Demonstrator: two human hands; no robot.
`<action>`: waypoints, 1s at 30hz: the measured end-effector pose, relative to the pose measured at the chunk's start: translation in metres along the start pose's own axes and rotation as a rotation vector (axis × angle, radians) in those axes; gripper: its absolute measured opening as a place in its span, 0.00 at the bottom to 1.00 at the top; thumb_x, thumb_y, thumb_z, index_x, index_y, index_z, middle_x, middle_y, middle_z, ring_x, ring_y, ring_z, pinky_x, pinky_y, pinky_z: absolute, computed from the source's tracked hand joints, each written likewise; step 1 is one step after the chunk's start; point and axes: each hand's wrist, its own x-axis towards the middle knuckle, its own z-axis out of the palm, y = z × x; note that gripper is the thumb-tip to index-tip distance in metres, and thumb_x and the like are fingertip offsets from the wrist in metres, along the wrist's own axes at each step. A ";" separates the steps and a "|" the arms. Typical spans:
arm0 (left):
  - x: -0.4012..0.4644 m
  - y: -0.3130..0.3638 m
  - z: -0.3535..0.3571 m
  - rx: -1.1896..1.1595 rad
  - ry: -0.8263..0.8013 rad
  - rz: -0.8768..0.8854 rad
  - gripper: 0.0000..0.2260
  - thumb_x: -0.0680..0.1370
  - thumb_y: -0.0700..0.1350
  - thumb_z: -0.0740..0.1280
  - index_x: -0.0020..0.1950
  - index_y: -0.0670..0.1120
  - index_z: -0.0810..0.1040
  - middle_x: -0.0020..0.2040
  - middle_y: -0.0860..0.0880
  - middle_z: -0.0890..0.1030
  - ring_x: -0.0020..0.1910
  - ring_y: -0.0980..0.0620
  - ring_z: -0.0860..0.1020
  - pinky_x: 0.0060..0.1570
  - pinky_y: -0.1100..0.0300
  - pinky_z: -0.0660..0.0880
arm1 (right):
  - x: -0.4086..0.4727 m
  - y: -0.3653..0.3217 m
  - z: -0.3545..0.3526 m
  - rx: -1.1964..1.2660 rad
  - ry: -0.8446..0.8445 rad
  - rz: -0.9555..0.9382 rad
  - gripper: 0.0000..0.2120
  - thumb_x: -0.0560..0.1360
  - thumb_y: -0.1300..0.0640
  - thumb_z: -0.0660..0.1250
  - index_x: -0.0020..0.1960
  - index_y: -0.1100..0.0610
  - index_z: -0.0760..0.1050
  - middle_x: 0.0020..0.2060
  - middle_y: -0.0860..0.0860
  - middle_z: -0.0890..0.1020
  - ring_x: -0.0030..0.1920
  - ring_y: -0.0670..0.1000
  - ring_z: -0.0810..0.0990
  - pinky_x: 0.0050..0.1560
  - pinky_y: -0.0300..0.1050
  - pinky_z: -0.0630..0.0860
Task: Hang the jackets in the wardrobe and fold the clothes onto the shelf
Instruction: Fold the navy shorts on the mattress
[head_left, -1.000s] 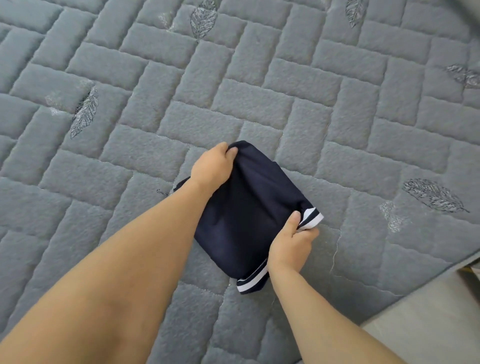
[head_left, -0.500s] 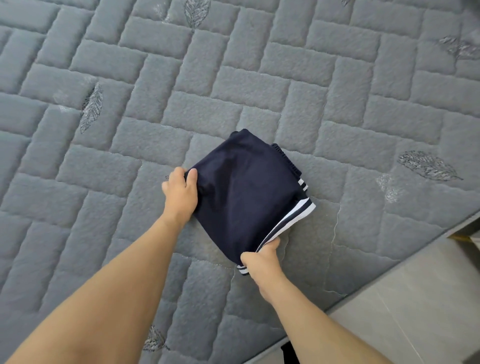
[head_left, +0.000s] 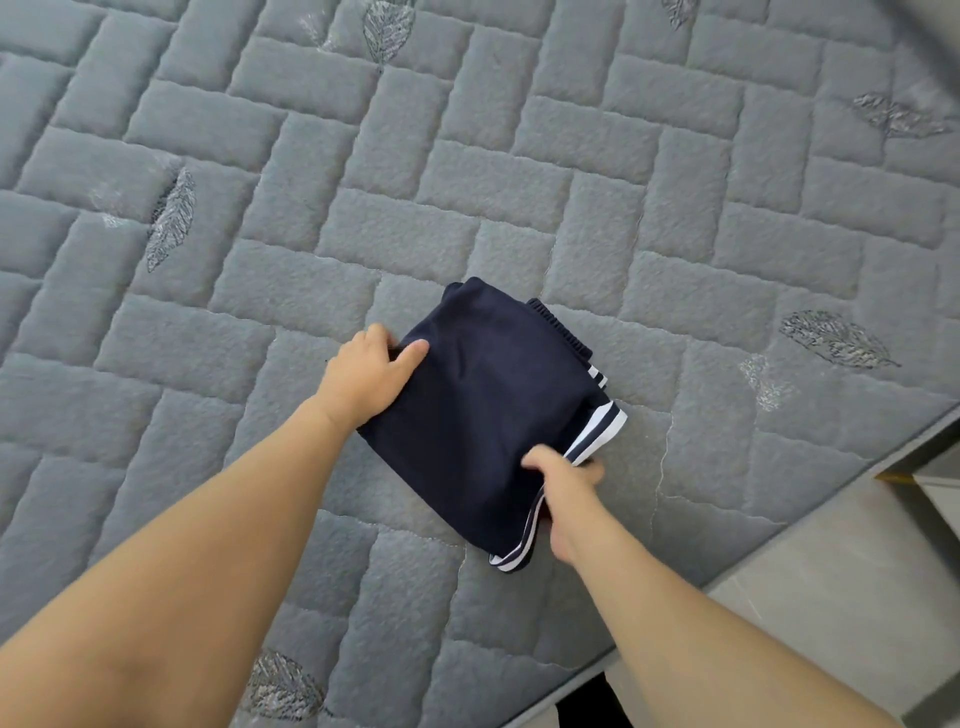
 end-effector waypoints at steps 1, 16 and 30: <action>0.004 0.008 -0.005 -0.169 -0.093 -0.037 0.25 0.74 0.69 0.61 0.56 0.49 0.72 0.54 0.53 0.78 0.54 0.48 0.77 0.56 0.47 0.74 | 0.004 -0.012 0.000 0.106 0.023 -0.017 0.42 0.60 0.54 0.76 0.69 0.50 0.60 0.62 0.54 0.76 0.57 0.57 0.79 0.62 0.57 0.76; 0.014 0.104 0.009 -0.681 -0.439 0.011 0.19 0.71 0.54 0.76 0.60 0.57 0.76 0.49 0.56 0.85 0.48 0.55 0.84 0.45 0.58 0.80 | 0.016 -0.075 -0.040 0.304 -0.319 -0.040 0.18 0.71 0.54 0.75 0.59 0.56 0.81 0.52 0.55 0.85 0.52 0.57 0.85 0.57 0.55 0.79; -0.201 0.342 -0.099 -0.705 -0.484 0.389 0.20 0.73 0.56 0.74 0.62 0.56 0.74 0.54 0.56 0.83 0.51 0.55 0.83 0.45 0.59 0.77 | -0.233 -0.137 -0.267 0.507 -0.132 -0.460 0.12 0.68 0.53 0.78 0.52 0.51 0.85 0.51 0.53 0.86 0.50 0.54 0.86 0.38 0.44 0.82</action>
